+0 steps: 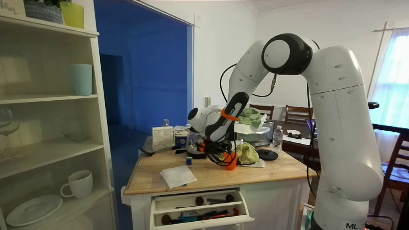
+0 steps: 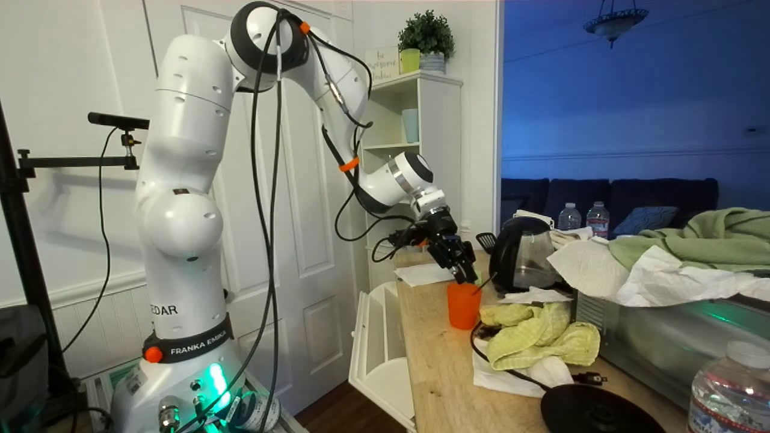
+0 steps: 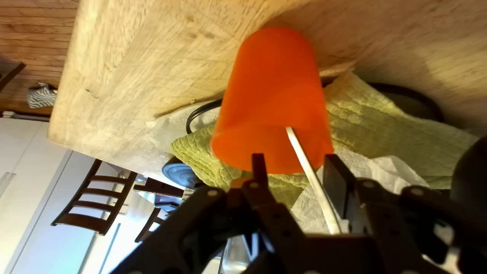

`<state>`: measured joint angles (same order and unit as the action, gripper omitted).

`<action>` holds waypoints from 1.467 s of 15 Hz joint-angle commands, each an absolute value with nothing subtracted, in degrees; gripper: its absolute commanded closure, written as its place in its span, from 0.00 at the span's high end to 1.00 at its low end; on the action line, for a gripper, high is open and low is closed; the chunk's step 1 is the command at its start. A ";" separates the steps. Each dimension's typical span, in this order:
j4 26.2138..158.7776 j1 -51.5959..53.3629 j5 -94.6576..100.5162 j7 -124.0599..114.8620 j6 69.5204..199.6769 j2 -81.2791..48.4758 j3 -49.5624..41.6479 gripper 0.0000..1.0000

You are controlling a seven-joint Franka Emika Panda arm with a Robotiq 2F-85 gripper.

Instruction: Put the spoon in the orange cup

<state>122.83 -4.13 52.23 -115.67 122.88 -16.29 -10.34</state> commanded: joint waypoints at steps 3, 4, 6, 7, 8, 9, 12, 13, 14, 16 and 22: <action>126.41 -4.34 52.42 -113.26 122.61 -9.42 -9.44 0.35; 127.20 -4.50 52.05 -111.91 122.86 -7.87 -9.27 0.37; 129.82 -4.84 51.43 -105.85 123.36 -3.57 -8.76 0.62; 132.13 -5.20 50.05 -100.49 124.58 -0.09 -8.36 0.66; 133.69 -5.18 49.62 -97.26 124.95 2.59 -8.23 0.72; 135.65 -5.08 49.35 -94.07 125.53 5.96 -8.04 0.80; 139.73 -4.75 46.53 -84.08 126.97 15.04 -7.40 0.98; 140.99 -4.68 45.17 -80.19 127.26 18.26 -7.30 1.00; 142.13 -4.79 43.92 -76.13 127.74 21.45 -7.40 1.00; 143.65 -4.97 40.66 -67.81 128.96 26.76 -7.99 1.00; 141.28 -8.80 38.03 -64.35 128.57 26.41 -4.53 1.00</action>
